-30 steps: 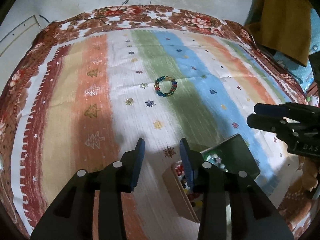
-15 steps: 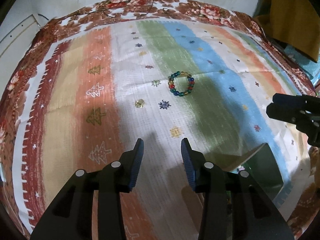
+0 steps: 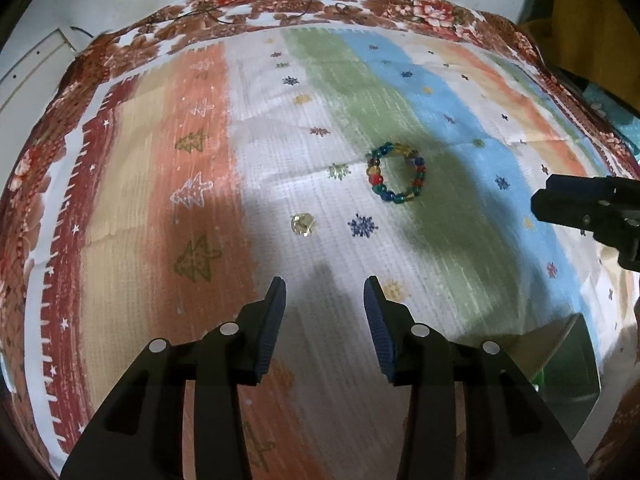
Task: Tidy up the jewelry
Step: 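Move both open tools toward the gold charm and multicolour bead bracelet, then grasp the gold charm with left tool while right tool grasps multicolour bead bracelet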
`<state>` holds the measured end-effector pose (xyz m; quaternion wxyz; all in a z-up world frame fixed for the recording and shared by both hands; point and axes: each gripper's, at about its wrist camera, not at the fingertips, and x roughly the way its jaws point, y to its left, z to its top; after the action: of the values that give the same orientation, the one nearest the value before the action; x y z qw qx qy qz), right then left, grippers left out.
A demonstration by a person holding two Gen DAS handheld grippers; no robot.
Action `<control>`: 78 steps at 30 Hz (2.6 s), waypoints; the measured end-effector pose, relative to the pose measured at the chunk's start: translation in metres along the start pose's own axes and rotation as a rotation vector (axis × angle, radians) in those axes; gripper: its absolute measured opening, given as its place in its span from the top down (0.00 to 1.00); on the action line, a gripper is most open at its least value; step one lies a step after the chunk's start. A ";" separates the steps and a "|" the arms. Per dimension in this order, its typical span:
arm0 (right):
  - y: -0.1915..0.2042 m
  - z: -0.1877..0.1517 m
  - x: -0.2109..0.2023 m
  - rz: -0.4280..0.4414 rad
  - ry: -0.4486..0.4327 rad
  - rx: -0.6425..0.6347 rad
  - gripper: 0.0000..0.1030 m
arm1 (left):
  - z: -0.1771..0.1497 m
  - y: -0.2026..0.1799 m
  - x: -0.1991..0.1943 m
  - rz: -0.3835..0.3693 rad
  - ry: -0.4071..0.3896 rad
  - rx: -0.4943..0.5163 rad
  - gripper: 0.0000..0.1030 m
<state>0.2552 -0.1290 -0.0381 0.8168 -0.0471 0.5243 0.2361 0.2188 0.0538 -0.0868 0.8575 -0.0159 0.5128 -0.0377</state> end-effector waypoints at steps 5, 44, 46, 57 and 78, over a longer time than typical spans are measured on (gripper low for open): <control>-0.003 0.008 0.012 -0.002 0.018 0.014 0.48 | 0.007 0.003 0.009 0.003 0.007 -0.002 0.61; -0.013 0.055 0.103 -0.024 0.150 0.039 0.44 | 0.030 0.011 0.067 -0.018 0.062 0.057 0.61; -0.012 0.057 0.109 -0.029 0.159 0.033 0.44 | 0.029 0.010 0.067 -0.018 0.056 0.069 0.61; -0.012 0.064 0.126 -0.057 0.182 0.037 0.68 | 0.031 0.012 0.070 -0.022 0.047 0.089 0.82; 0.000 0.052 0.079 -0.118 0.074 -0.050 0.89 | 0.032 0.008 0.031 -0.084 -0.013 0.033 0.83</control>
<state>0.3254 -0.0858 -0.0838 0.8080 -0.1070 0.5442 0.1988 0.2625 0.0586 -0.0995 0.8586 -0.0233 0.5056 -0.0818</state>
